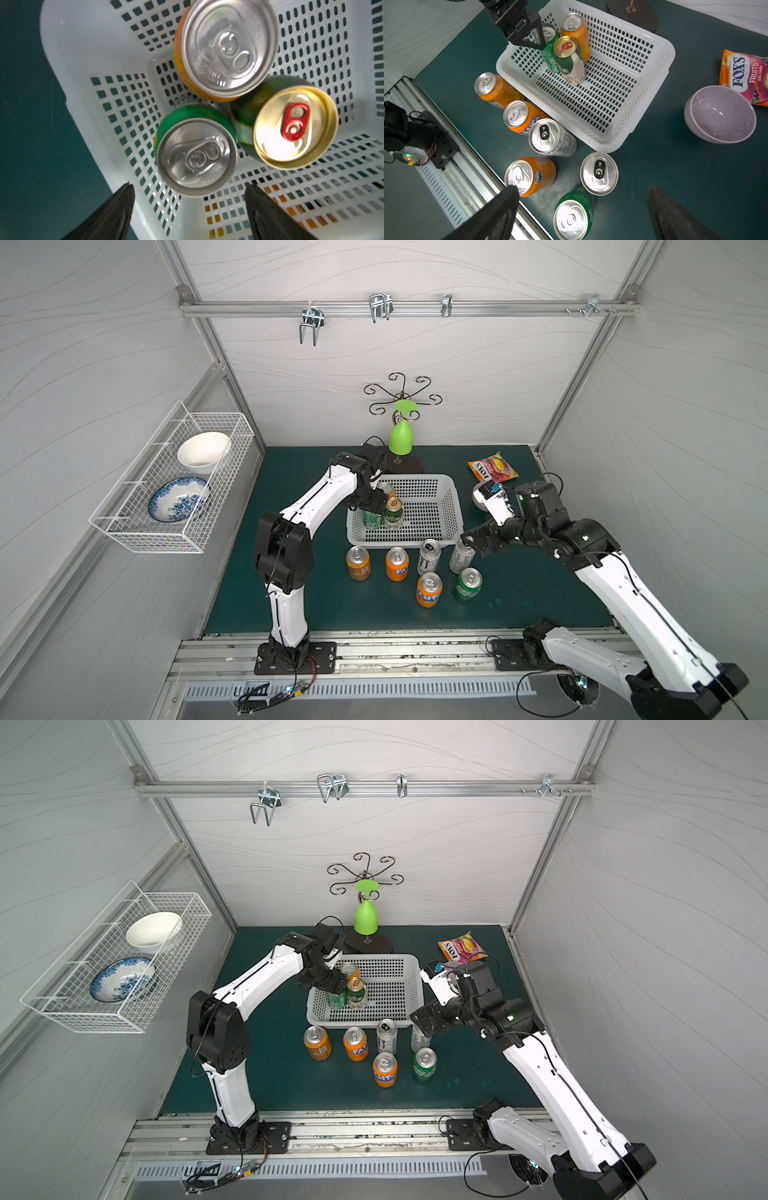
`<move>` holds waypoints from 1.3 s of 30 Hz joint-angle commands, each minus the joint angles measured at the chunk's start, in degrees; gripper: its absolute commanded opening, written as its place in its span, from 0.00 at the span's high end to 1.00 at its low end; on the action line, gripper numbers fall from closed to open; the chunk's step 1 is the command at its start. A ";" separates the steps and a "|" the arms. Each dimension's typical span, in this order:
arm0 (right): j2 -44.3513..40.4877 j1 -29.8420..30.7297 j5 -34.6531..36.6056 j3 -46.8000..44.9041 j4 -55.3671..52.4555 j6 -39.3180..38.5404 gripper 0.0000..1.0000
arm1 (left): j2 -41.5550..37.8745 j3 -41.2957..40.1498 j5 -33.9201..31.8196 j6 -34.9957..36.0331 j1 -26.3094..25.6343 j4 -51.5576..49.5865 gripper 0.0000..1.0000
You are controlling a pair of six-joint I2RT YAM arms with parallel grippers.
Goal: Take out the drinks from the basket
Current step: Pick up the drink from the basket.
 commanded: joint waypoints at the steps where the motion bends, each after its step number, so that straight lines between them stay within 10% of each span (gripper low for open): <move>1: -1.15 -0.40 -0.28 -0.67 1.22 -0.43 0.01 | 3.17 3.76 -0.14 2.15 0.12 -3.34 0.12; 39: -1.97 -0.53 0.51 -2.07 2.14 -0.59 0.01 | 10.01 6.68 1.92 2.07 0.03 -2.08 0.37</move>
